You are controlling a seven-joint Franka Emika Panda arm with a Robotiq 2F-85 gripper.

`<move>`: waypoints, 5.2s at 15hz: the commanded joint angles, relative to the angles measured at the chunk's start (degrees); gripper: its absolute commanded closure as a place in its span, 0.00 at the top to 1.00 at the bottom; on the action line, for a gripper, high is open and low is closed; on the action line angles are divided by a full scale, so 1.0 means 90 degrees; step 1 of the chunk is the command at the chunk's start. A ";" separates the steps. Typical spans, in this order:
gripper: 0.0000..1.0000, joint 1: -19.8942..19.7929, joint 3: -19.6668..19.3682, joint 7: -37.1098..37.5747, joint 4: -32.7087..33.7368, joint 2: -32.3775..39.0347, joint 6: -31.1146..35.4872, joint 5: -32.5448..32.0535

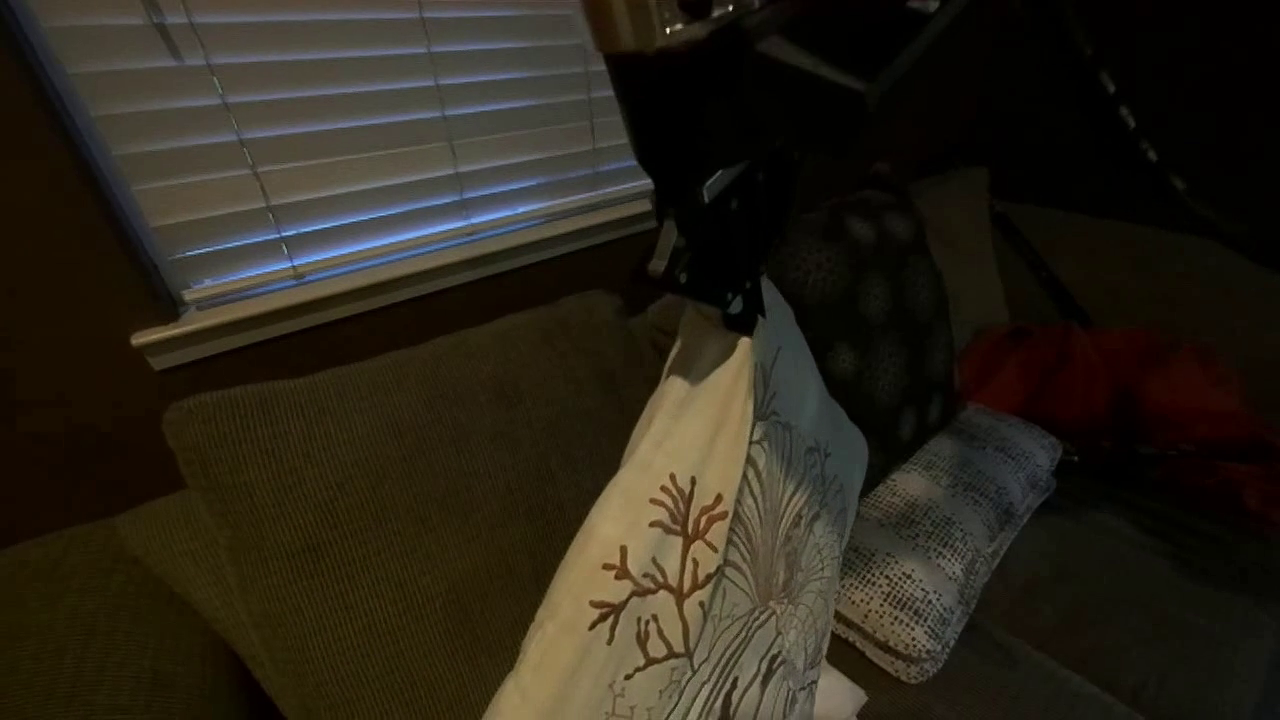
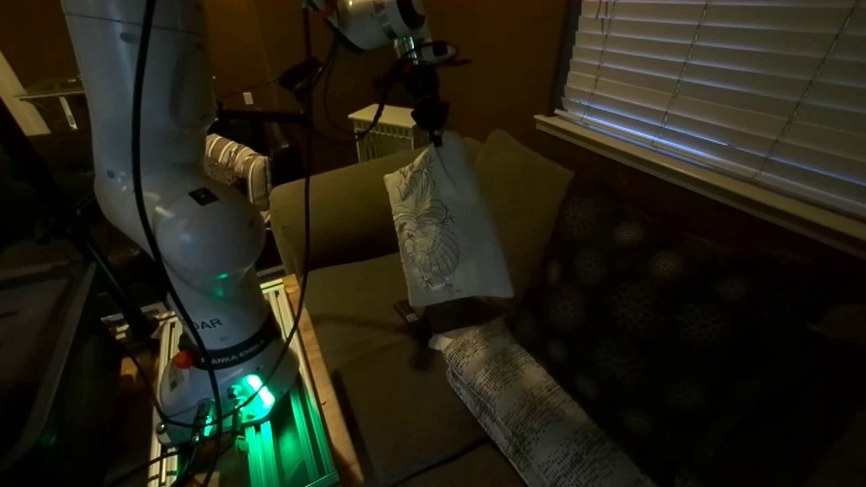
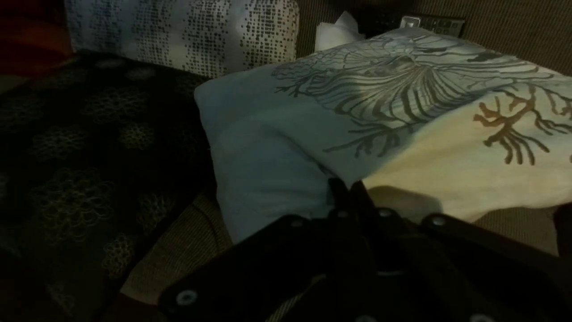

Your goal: Move the white pillow on the left to the right.

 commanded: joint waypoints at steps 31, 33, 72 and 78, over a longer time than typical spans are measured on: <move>0.01 -0.1506 0.0845 0.2225 -0.2575 -0.3176 -0.1080 -0.1669; 0.01 -0.1539 0.0819 0.2209 -0.2681 -0.3263 -0.1005 -0.1937; 0.01 -0.2951 -0.0393 0.5623 -0.3823 -0.3027 0.2495 -0.5340; 0.01 -0.2925 -0.0617 0.6134 -0.3832 -0.2614 0.2638 -0.5836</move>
